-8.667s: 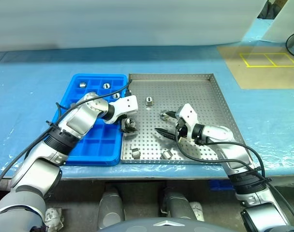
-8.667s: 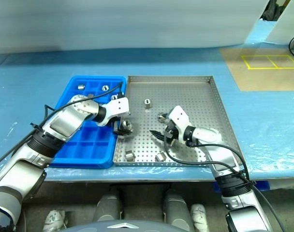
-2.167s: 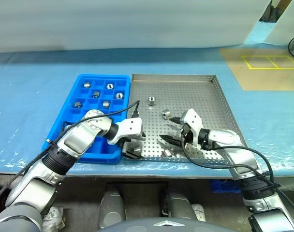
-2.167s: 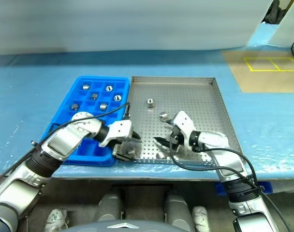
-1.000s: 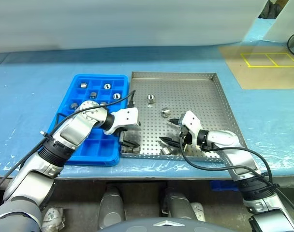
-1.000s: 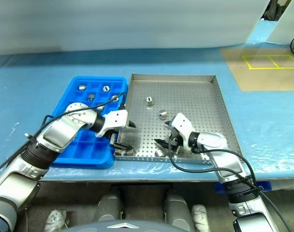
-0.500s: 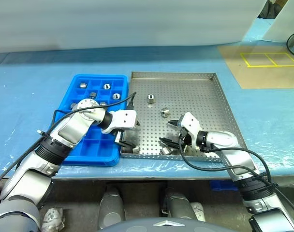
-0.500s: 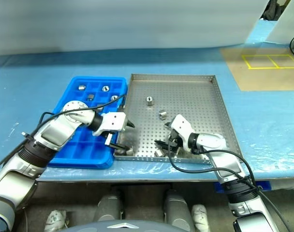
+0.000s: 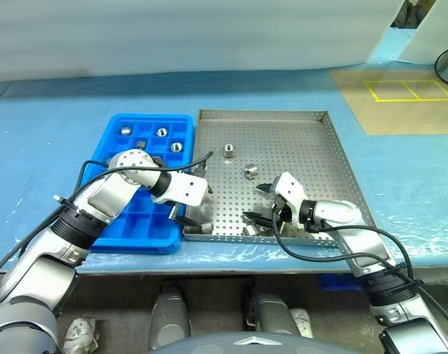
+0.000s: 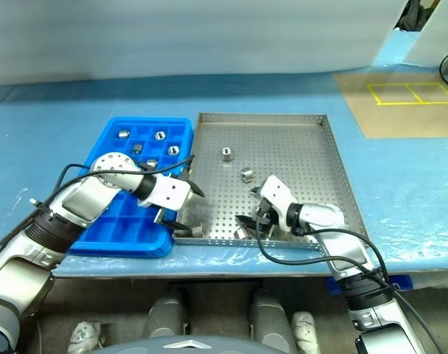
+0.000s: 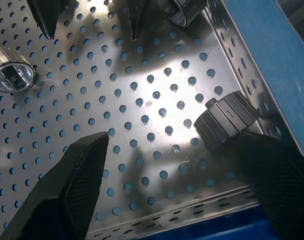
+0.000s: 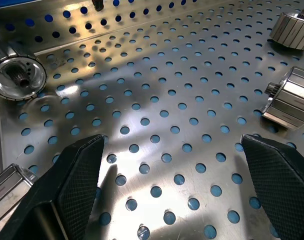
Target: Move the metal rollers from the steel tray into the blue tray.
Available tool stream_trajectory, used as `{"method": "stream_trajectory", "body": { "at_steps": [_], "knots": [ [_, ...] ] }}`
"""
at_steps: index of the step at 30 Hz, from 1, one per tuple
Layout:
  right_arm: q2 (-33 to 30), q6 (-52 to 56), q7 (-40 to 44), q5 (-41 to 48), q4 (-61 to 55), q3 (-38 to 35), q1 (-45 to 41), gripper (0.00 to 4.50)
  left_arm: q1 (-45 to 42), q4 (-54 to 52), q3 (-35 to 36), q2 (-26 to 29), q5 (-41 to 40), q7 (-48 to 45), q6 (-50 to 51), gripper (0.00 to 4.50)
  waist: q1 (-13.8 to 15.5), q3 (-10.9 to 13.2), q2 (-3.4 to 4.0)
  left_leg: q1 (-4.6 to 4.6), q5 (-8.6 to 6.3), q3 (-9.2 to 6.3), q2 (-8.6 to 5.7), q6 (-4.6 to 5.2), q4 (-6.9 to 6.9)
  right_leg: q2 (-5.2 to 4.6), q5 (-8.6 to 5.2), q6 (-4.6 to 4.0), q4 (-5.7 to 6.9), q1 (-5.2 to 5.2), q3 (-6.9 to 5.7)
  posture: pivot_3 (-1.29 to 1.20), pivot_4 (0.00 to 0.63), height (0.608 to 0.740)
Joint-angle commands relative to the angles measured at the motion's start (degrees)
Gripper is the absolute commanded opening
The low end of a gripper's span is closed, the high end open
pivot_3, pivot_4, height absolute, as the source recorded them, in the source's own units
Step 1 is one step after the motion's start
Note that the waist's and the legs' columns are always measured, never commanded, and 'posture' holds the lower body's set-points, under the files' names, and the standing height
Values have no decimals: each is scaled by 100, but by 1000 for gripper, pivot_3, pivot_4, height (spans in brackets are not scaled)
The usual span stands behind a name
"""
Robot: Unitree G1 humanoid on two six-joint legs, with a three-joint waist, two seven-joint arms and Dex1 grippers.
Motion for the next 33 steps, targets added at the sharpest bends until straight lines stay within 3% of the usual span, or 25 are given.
{"method": "stream_trajectory", "body": {
  "at_steps": [1,15,24,27,33],
  "knots": [
    [19,72,14,212,-231,-143,-45,4500,3,-19,-34,-30,-37,-137,-243,4349,0,0,0,0,0,0,0,0,0,0,0,0,0,0,0,-158,150,740],
    [-122,682,308,1024,-755,-459,-238,4500,-64,370,-167,-154,30,-526,-1250,4349,2,0,0,0,0,1,0,0,0,0,0,0,1,0,0,-155,150,740],
    [-189,918,305,1249,-985,-488,-371,4500,-220,887,-553,-142,590,-569,-2058,4349,-6,-3,4,16,1,8,1,-1,-8,1,0,0,2,4,5,-155,150,740],
    [-190,937,284,1270,-1033,-481,-373,4500,-299,1063,-690,-187,777,-541,-2196,3733,-21,-5,8,27,2,10,2,-3,-12,2,0,0,5,7,9,-155,150,740],
    [-158,962,212,1320,-1092,-479,-434,4500,-467,1373,-1089,-87,1434,-697,-2169,1703,-39,-7,11,39,2,11,1,-3,-14,4,0,-1,11,12,12,-159,150,740]
  ]
}}
